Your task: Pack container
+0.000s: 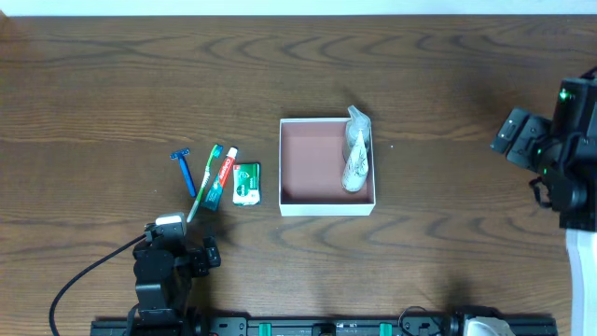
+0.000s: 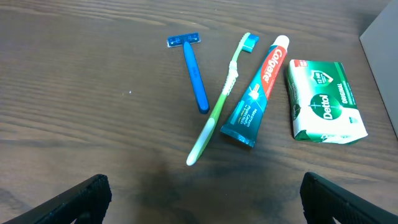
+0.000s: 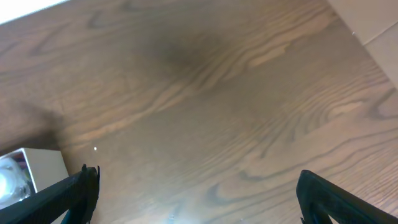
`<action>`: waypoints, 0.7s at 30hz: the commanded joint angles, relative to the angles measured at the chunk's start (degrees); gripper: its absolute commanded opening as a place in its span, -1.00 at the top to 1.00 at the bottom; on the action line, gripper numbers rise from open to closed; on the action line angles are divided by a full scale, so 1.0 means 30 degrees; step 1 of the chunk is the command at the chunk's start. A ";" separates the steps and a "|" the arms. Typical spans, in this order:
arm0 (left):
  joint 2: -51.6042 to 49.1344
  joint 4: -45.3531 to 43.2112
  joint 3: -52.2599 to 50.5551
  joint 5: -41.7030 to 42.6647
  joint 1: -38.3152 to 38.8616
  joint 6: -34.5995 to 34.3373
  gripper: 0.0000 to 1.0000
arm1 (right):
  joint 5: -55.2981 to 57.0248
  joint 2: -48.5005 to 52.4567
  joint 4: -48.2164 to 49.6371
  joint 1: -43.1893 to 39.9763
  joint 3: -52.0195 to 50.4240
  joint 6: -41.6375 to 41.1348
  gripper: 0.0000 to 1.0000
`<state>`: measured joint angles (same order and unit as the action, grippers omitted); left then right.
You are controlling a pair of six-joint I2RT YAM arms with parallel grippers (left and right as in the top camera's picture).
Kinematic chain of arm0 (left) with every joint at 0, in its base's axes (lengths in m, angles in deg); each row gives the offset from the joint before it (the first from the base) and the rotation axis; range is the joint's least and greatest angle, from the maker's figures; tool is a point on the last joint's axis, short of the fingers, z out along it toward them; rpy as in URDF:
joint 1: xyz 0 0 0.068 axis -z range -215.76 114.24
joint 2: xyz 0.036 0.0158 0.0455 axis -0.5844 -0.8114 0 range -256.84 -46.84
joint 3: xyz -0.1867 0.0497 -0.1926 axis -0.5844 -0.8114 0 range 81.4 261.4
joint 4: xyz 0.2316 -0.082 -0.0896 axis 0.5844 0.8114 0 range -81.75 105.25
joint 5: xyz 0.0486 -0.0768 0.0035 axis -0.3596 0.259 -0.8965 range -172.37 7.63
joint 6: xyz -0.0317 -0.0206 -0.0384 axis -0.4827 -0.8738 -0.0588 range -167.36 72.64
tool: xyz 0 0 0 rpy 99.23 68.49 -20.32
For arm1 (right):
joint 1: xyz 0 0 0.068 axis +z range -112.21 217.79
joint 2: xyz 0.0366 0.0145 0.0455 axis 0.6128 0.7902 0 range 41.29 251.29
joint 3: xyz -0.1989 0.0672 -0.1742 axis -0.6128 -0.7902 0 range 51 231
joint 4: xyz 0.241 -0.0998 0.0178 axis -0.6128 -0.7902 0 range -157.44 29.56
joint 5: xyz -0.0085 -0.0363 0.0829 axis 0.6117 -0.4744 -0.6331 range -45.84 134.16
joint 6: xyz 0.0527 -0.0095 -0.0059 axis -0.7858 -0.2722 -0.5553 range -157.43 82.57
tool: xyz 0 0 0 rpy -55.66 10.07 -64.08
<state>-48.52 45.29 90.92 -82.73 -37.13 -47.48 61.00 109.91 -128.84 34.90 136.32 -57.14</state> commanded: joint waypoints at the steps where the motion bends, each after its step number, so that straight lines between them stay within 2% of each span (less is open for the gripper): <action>1: 0.0066 0.0015 -0.0226 -0.0015 -0.0073 0.0102 -0.96 | -0.0335 0.0495 -0.0029 -0.0153 -0.0102 0.0153 -0.99; 9: 0.0073 -0.0277 -0.0226 -0.0029 -0.0073 0.0109 -0.96 | -0.0335 0.1348 -0.0007 -0.0153 -0.0102 0.0153 -0.98; 12: 0.0073 -0.2448 -0.0226 0.0335 -0.0058 -0.0284 -0.96 | -0.0335 0.1377 -0.0007 -0.0153 -0.0102 0.0153 -0.99; 17: 0.0022 -0.6958 0.0007 0.2769 -0.0058 -0.0546 -0.96 | -0.0335 0.1377 -0.0015 -0.0153 -0.0102 0.0153 -0.99; 21: -0.1734 -0.6564 0.1880 0.1588 -0.0080 -0.2382 -0.96 | -0.0335 0.1377 -0.0022 -0.0153 -0.0102 0.0153 -0.98</action>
<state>-49.80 24.75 91.86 -77.62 -37.13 -49.93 59.99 113.97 -128.82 34.85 136.32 -57.14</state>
